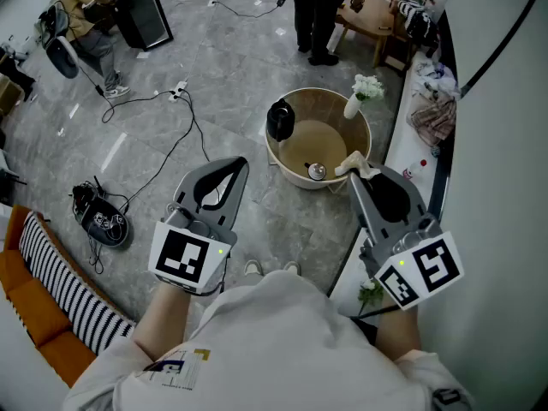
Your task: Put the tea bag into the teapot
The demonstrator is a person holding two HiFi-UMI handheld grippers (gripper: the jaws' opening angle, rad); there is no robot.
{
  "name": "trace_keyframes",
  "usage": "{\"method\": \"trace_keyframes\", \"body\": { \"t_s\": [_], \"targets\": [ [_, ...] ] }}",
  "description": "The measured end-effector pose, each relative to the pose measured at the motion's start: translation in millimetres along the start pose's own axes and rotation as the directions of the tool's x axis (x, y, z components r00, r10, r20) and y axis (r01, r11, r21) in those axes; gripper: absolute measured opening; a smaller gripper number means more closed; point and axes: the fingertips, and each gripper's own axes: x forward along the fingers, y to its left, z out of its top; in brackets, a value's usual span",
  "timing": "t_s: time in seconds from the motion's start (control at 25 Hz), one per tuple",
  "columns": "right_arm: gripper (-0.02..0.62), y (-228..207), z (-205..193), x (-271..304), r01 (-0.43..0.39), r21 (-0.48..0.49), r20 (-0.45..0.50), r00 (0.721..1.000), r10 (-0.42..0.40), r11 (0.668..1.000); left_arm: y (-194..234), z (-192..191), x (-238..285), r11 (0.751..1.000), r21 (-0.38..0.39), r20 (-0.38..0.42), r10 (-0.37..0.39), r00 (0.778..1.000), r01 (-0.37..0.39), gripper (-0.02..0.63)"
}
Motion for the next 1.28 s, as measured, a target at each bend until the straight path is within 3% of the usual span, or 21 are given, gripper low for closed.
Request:
{"method": "trace_keyframes", "body": {
  "t_s": [0.64,0.84,1.08,1.28],
  "targets": [
    [0.058,-28,-10,5,0.005,0.031,0.0,1.0,-0.005,1.0,-2,-8,26,1.0,-0.009,-0.032,0.006,0.999,-0.006,0.008],
    [0.058,-13,-17,8,0.004,0.011,-0.011,1.0,-0.004,1.0,2,-17,14,1.0,-0.007,-0.014,0.015,1.0,-0.015,0.008],
    [0.058,-50,-14,0,-0.013,0.034,-0.02,1.0,0.014,0.999,-13,-1,46,1.0,-0.011,-0.039,0.022,0.999,-0.022,0.008],
    [0.058,-58,-22,-5,-0.014,0.044,-0.014,1.0,0.014,0.999,-22,-6,47,0.999,-0.008,-0.057,0.036,0.998,-0.036,0.008]
  ]
}}
